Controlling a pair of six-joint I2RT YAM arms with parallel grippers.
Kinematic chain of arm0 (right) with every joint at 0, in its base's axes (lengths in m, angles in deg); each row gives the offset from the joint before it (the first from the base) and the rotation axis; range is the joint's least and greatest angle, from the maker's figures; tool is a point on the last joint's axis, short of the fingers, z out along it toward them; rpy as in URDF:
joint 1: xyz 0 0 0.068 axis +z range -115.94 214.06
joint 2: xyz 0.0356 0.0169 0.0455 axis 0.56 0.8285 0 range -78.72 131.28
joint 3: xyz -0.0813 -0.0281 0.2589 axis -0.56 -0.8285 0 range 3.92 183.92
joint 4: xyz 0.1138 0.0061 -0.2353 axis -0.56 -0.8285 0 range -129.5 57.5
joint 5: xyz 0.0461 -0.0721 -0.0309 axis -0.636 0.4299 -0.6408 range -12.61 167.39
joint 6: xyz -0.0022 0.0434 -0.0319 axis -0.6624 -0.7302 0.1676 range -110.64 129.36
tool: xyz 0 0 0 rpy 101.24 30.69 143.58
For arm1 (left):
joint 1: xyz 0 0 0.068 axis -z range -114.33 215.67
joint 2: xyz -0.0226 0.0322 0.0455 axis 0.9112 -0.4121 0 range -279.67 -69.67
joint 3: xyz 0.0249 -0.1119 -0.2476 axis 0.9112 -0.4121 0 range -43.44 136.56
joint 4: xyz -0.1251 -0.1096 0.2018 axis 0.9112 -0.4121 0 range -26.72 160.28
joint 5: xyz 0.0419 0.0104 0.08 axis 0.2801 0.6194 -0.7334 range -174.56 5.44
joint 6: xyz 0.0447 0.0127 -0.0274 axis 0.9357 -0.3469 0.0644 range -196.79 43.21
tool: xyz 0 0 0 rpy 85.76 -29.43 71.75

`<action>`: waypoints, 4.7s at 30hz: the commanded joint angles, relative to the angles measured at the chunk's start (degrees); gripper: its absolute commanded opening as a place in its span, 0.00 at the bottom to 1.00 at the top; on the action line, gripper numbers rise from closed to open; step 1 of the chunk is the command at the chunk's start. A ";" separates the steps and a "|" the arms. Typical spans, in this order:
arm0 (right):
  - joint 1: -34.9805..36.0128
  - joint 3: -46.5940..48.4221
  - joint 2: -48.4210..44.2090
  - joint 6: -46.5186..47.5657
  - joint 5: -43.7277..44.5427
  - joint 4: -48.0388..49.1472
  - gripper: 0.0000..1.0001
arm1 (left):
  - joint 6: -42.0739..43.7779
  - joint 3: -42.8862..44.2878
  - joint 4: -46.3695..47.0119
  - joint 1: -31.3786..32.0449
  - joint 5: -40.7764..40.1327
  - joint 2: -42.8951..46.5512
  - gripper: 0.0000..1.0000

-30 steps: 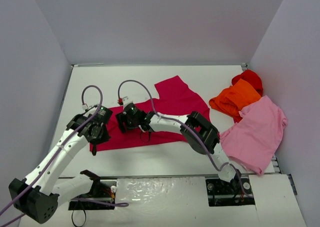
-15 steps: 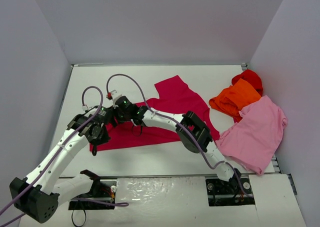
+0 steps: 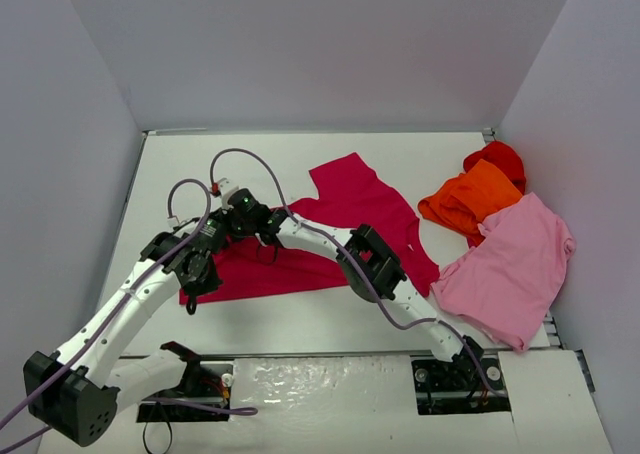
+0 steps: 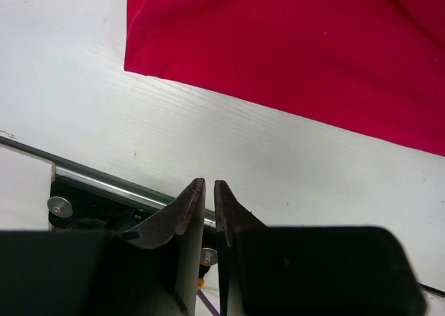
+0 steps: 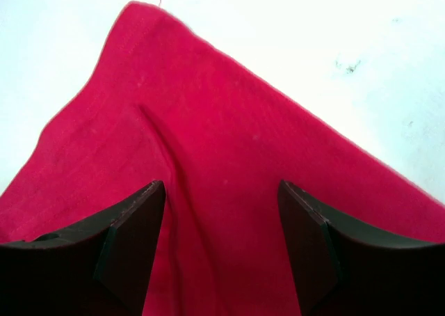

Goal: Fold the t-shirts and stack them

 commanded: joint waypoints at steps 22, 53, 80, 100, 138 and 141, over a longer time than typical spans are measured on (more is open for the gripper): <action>1.59 -3.36 -5.19 -1.27 -4.22 1.74 0.37 | 0.52 0.58 3.55 0.43 -0.38 -3.63 0.09; 3.48 -13.54 -15.53 1.28 1.09 2.08 0.00 | 0.74 -0.60 4.82 0.43 -0.65 -3.94 0.09; 4.73 -10.95 -12.00 -0.66 -2.03 3.89 0.03 | 0.36 -1.10 3.33 0.41 -2.45 -1.94 0.09; -15.34 -34.08 -30.08 -8.87 -1.47 13.28 0.38 | 8.28 18.19 12.85 -4.05 0.93 -24.45 0.00; -0.91 -36.44 -27.45 -9.67 -10.42 10.83 0.25 | 5.83 11.44 6.27 -5.02 3.22 -9.96 0.13; -0.25 -35.32 -27.47 -9.66 -9.87 10.32 0.11 | 5.75 11.20 6.34 -5.02 3.20 -9.91 0.13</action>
